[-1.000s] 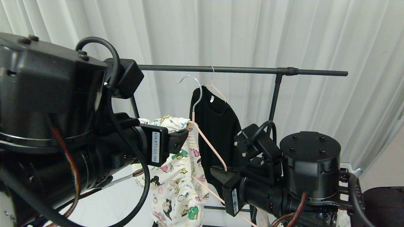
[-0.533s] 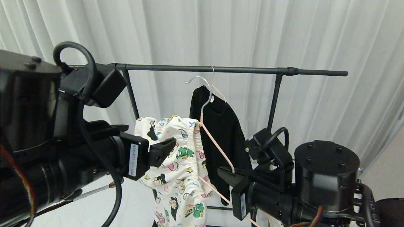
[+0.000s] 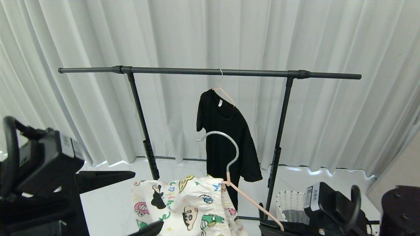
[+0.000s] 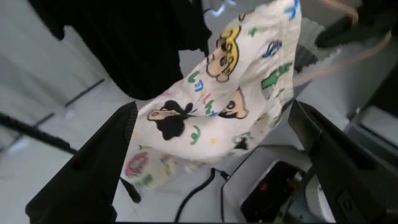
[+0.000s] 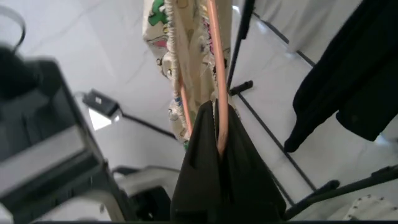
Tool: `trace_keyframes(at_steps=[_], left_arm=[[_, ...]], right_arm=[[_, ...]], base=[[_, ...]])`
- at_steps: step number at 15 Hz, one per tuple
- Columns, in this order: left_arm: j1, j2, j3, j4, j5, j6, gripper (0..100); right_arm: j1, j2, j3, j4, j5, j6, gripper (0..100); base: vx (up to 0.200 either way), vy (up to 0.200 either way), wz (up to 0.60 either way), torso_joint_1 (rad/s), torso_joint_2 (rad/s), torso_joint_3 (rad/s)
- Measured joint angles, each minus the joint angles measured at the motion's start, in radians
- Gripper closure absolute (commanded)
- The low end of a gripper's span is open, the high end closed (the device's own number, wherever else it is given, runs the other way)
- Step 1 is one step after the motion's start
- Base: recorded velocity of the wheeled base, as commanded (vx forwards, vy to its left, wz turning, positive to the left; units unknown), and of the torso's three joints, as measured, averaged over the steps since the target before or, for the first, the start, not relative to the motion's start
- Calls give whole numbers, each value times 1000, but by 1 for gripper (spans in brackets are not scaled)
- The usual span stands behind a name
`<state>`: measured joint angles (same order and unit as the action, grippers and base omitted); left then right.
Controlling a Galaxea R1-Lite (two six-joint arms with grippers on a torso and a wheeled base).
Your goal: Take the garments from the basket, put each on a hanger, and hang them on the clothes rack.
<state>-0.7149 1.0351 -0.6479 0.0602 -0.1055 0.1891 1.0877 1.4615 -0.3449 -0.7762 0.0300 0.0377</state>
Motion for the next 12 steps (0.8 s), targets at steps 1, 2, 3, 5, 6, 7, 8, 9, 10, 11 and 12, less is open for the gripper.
trace_keyframes(at_steps=[1,2,3,5,6,7,8,9,10,11,12], left_arm=[[1,-15,47,-42,-20,48,0],[3,-23,99,-93,-33,91,0],[3,-26,144,-144,-53,122,0],[2,-13,191,-191,-77,139,0],[3,-3,199,-220,-79,139,0],[3,6,206,-225,-81,140,0],[3,13,207,-228,-84,140,0],[2,19,210,-228,-88,140,0],[2,22,212,-228,-98,140,0],[1,24,218,-228,-124,141,0],[1,24,221,-228,-137,140,0]], right_arm=[[7,-18,20,0,5,-8,100],[19,-34,33,0,8,-10,100],[31,-44,41,0,9,-11,100],[54,-59,51,-2,9,-18,100],[76,-62,58,-1,8,-27,100],[99,-65,63,-1,9,-36,100],[119,-66,64,-3,9,-44,100],[136,-68,64,-3,9,-55,100],[143,-68,65,-3,8,-57,100],[148,-69,63,-10,8,-61,100],[151,-69,62,-19,8,-68,100]], base=[[0,0,0,0,0,0],[0,0,0,0,0,0],[0,0,0,0,0,0],[0,0,0,0,0,0],[0,0,0,0,0,0],[0,0,0,0,0,0],[0,0,0,0,0,0],[0,0,0,0,0,0],[0,0,0,0,0,0],[0,0,0,0,0,0],[0,0,0,0,0,0]])
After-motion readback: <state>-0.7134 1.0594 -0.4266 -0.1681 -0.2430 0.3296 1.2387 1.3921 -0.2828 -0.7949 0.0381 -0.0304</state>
